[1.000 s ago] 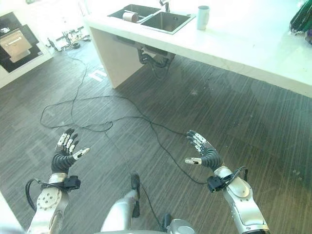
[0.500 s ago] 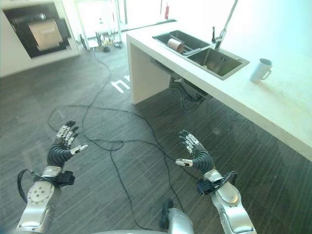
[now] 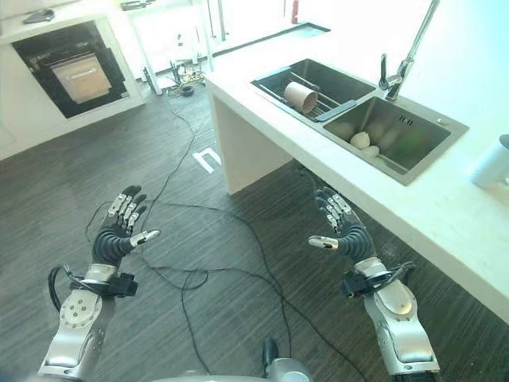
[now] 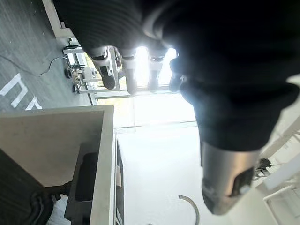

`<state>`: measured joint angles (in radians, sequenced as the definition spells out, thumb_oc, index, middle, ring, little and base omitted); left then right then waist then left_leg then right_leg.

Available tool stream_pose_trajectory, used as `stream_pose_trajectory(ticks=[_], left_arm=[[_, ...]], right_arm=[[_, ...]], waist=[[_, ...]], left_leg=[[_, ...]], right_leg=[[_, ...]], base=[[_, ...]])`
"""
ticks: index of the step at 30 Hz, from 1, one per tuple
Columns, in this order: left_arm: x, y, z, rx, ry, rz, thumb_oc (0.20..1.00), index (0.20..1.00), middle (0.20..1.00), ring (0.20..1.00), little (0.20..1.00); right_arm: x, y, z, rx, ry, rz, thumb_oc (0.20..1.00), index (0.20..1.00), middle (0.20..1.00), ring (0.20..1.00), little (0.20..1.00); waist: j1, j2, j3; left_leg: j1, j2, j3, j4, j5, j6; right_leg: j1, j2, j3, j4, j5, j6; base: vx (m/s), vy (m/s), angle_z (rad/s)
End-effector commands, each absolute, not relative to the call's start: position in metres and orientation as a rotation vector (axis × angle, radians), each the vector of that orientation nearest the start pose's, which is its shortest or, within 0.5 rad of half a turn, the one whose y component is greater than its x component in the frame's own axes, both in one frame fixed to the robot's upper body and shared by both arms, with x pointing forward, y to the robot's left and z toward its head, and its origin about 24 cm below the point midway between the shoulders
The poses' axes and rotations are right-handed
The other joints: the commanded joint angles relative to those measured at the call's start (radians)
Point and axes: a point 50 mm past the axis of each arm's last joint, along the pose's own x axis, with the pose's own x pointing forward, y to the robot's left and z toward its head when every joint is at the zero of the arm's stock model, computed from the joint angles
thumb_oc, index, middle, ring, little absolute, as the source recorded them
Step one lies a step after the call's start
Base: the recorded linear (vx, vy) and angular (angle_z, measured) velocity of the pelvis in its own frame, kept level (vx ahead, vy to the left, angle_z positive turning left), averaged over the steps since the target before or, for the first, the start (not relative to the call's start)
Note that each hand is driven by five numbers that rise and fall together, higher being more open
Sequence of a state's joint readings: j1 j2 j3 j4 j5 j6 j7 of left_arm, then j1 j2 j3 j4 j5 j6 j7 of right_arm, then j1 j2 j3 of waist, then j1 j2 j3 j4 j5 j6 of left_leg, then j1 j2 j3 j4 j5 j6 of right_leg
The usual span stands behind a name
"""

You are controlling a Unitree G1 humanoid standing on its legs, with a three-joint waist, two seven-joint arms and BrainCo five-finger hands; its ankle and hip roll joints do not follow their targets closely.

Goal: Place the dishes in the dishwasher.

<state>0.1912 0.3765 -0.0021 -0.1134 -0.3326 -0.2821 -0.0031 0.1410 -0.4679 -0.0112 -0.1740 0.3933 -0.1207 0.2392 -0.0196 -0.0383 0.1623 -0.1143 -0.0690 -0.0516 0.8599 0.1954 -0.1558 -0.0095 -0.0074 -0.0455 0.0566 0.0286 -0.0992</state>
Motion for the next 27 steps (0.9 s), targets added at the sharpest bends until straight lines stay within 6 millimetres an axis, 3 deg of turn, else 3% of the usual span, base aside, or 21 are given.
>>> stream_pose_trajectory(ticks=[1,2,3,4,6,8,10,12,14,15,17,19,23,25,26,27], left_arm=[[0.209,0.227,0.082,0.106,-0.293,-0.011,1.000,1.000,1.000,1.000,1.000],[0.210,0.228,0.083,0.105,-0.293,-0.016,1.000,1.000,1.000,1.000,1.000],[0.209,0.230,0.084,0.097,-0.292,-0.018,1.000,1.000,1.000,1.000,1.000],[0.205,0.236,0.086,0.086,-0.302,-0.001,1.000,1.000,1.000,1.000,1.000],[0.200,0.241,0.091,0.077,-0.351,0.030,1.000,1.000,1.000,1.000,1.000],[0.193,0.243,0.097,0.080,-0.413,0.074,1.000,1.000,1.000,1.000,1.000],[0.188,0.245,0.110,0.084,-0.510,0.117,1.000,1.000,1.000,1.000,1.000],[0.192,0.248,0.122,0.089,-0.562,0.135,1.000,1.000,1.000,1.000,1.000],[0.200,0.248,0.131,0.108,-0.597,0.120,1.000,1.000,1.000,1.000,1.000],[0.203,0.247,0.138,0.114,-0.613,0.099,1.000,1.000,1.000,1.000,1.000],[0.208,0.244,0.153,0.143,-0.667,0.041,1.000,1.000,1.000,1.000,1.000],[0.207,0.244,0.158,0.180,-0.681,0.029,1.000,1.000,1.000,1.000,1.000],[0.204,0.253,0.166,0.270,-0.690,0.120,1.000,1.000,1.000,1.000,1.000],[0.200,0.259,0.170,0.279,-0.708,0.142,1.000,1.000,1.000,1.000,1.000],[0.198,0.259,0.173,0.267,-0.729,0.134,1.000,1.000,1.000,1.000,1.000],[0.197,0.258,0.173,0.265,-0.731,0.131,1.000,1.000,1.000,1.000,1.000]], right_arm=[[0.224,-0.216,0.108,-0.145,-0.277,0.286,1.000,1.000,1.000,1.000,1.000],[0.226,-0.218,0.110,-0.149,-0.281,0.278,1.000,1.000,1.000,1.000,1.000],[0.229,-0.222,0.115,-0.150,-0.290,0.270,1.000,1.000,1.000,1.000,1.000],[0.230,-0.226,0.121,-0.168,-0.303,0.273,1.000,1.000,1.000,1.000,1.000],[0.229,-0.228,0.128,-0.188,-0.320,0.286,1.000,1.000,1.000,1.000,1.000],[0.227,-0.229,0.132,-0.195,-0.341,0.299,1.000,1.000,1.000,1.000,1.000],[0.224,-0.230,0.136,-0.188,-0.366,0.293,1.000,1.000,1.000,1.000,1.000],[0.224,-0.229,0.138,-0.182,-0.380,0.278,1.000,1.000,1.000,1.000,1.000],[0.222,-0.231,0.137,-0.175,-0.378,0.237,1.000,1.000,1.000,1.000,1.000],[0.219,-0.233,0.139,-0.169,-0.376,0.208,1.000,1.000,1.000,1.000,1.000],[0.212,-0.236,0.140,-0.176,-0.399,0.156,1.000,1.000,1.000,1.000,1.000],[0.208,-0.238,0.146,-0.225,-0.453,0.110,1.000,1.000,1.000,1.000,1.000],[0.212,-0.227,0.154,-0.164,-0.532,0.186,1.000,1.000,1.000,1.000,1.000],[0.221,-0.218,0.156,-0.186,-0.527,0.208,1.000,1.000,1.000,1.000,1.000],[0.224,-0.217,0.157,-0.169,-0.520,0.201,1.000,1.000,1.000,1.000,1.000],[0.224,-0.217,0.157,-0.165,-0.521,0.198,1.000,1.000,1.000,1.000,1.000]], waist=[[0.015,-0.062,-0.015],[0.019,-0.064,-0.008],[0.020,-0.055,-0.006],[0.022,-0.025,-0.007],[0.044,-0.010,-0.004],[0.062,0.001,-0.002],[0.083,0.000,-0.010],[0.075,0.002,-0.015],[0.069,0.004,-0.027],[0.070,-0.001,-0.037],[0.052,-0.017,-0.050],[0.050,-0.018,-0.056],[0.076,0.011,-0.051],[0.096,0.021,-0.041],[0.105,0.015,-0.037],[0.106,0.014,-0.035]], left_leg=[[-0.120,0.041,0.049,-0.020,-0.183,0.106],[-0.127,0.077,0.074,-0.089,-0.184,0.111],[-0.081,0.145,0.117,-0.296,-0.169,0.100],[-0.031,0.202,0.124,-0.632,-0.117,0.071],[0.036,0.233,0.043,-0.924,-0.055,0.042],[0.007,0.244,-0.034,-0.947,-0.036,0.031],[0.017,0.233,-0.070,-0.947,-0.063,0.033],[0.038,0.252,-0.034,-0.937,-0.076,0.028],[0.057,0.219,-0.019,-0.942,-0.101,0.044],[0.066,0.200,-0.042,-0.947,-0.110,0.052],[0.092,0.148,-0.036,-0.947,-0.137,0.093],[0.097,0.127,-0.029,-0.947,-0.143,0.113],[0.157,0.115,0.041,-0.947,-0.180,0.128],[0.182,0.121,0.096,-0.947,-0.191,0.125],[0.197,0.113,0.143,-0.947,-0.202,0.125],[0.200,0.111,0.151,-0.947,-0.205,0.124]], right_leg=[[0.083,-0.061,-0.063,-0.105,0.014,0.119],[0.096,-0.053,-0.062,-0.111,0.006,0.119],[0.117,-0.037,-0.058,-0.121,-0.016,0.127],[0.147,-0.013,-0.022,-0.136,-0.044,0.146],[0.181,-0.011,0.031,-0.144,-0.074,0.161],[0.205,-0.008,0.077,-0.141,-0.094,0.161],[0.244,-0.040,0.074,-0.119,-0.137,0.177],[0.250,-0.070,0.044,-0.087,-0.155,0.193],[0.260,-0.100,0.014,-0.063,-0.162,0.220],[0.257,-0.114,0.008,-0.057,-0.154,0.240],[0.197,-0.166,-0.006,0.050,-0.068,0.288],[0.167,-0.177,-0.011,0.108,-0.048,0.291],[0.084,-0.238,-0.168,0.253,-0.002,0.280],[0.076,-0.195,-0.240,0.228,-0.040,0.275],[0.076,-0.144,-0.323,0.164,-0.059,0.262],[0.076,-0.138,-0.336,0.151,-0.058,0.259]], base=[[0.21,-0.059,-0.28],[0.33,0.058,-0.30],[0.57,0.268,-0.39],[0.67,0.423,-0.38],[0.53,0.403,-0.29],[0.34,0.320,-0.66],[0.46,0.491,-0.96],[0.37,0.441,-1.09],[0.31,0.381,-0.61],[0.39,0.488,0.09],[0.36,0.487,0.30],[0.19,0.358,0.12],[0.11,0.305,-0.53],[0.04,0.207,-1.97],[0.03,0.136,-1.42],[0.04,0.087,-1.34]])
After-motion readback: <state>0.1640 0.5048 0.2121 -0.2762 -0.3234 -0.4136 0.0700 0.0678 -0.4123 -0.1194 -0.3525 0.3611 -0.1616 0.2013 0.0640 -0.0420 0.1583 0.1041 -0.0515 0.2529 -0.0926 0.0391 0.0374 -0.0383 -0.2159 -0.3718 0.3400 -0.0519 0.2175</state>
